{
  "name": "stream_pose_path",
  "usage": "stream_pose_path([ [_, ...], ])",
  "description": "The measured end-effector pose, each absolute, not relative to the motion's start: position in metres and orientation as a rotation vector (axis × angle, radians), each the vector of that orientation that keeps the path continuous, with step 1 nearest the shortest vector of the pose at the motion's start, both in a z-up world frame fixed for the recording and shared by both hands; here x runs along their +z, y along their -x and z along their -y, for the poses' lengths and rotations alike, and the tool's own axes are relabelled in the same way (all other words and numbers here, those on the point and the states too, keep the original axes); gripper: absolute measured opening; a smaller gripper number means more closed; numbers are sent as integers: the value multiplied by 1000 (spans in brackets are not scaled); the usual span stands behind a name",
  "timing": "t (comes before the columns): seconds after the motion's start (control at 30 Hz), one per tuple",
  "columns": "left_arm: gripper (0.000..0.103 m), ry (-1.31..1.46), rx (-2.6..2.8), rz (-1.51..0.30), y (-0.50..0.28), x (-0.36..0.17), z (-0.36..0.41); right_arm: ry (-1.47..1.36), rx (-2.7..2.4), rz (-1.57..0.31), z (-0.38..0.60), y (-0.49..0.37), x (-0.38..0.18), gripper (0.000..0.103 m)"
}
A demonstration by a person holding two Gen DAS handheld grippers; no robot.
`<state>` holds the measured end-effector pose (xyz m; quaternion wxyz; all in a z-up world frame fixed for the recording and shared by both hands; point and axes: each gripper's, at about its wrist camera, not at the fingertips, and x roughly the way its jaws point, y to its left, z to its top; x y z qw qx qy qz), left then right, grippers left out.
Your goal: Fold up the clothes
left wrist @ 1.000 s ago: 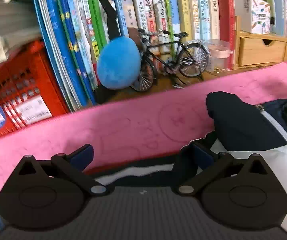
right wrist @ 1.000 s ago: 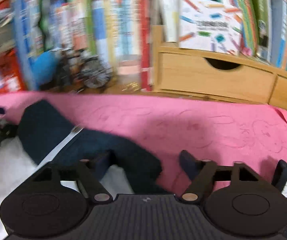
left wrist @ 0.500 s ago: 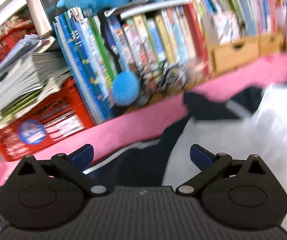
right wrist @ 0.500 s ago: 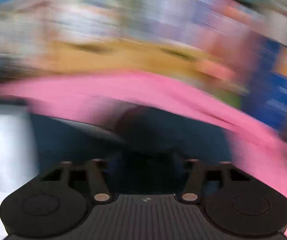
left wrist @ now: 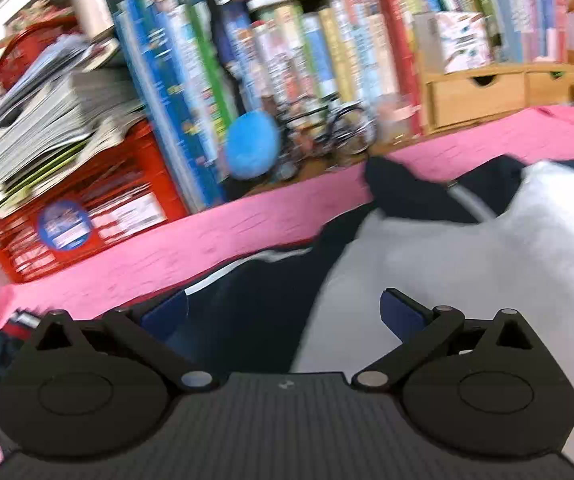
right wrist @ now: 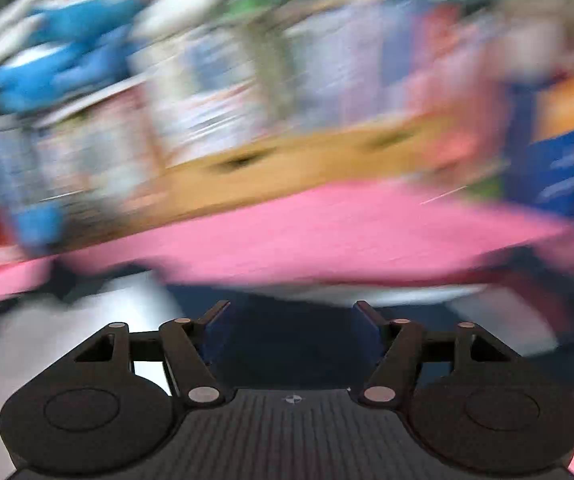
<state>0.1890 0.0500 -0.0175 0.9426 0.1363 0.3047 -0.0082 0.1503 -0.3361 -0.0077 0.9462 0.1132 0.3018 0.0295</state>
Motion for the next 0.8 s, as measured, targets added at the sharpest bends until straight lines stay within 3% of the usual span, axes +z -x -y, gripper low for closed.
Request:
stream_pose_path([
  [0.03, 103, -280, -34, -615, -189, -18, -45, -254, 140, -662, 316, -167, -16, 50],
  [0.17, 103, -333, -38, -615, -196, -26, -37, -89, 99, -758, 267, -222, -42, 45],
  [0.27, 103, -375, 59, -635, -207, -41, -52, 29, -19, -707, 276, -251, -46, 56],
  [0.3, 103, -364, 95, -653, -210, -45, -62, 25, -71, -704, 284, -263, -45, 56],
  [0.33, 103, -343, 111, -653, -212, -46, -72, 10, -140, -713, 291, -267, -42, 47],
  [0.4, 103, -274, 90, -645, -218, -38, -95, 3, -120, -683, 295, -264, -30, 48],
  [0.5, 103, -196, 16, -673, -239, -31, -117, -164, 187, -679, 303, -252, -20, 77],
  [0.7, 103, -143, -155, -830, -300, -45, -130, -173, 269, -748, 282, -285, -35, 84],
  [0.8, 103, -161, -206, -811, -311, -55, -132, -122, 299, -779, 259, -310, -46, 91],
])
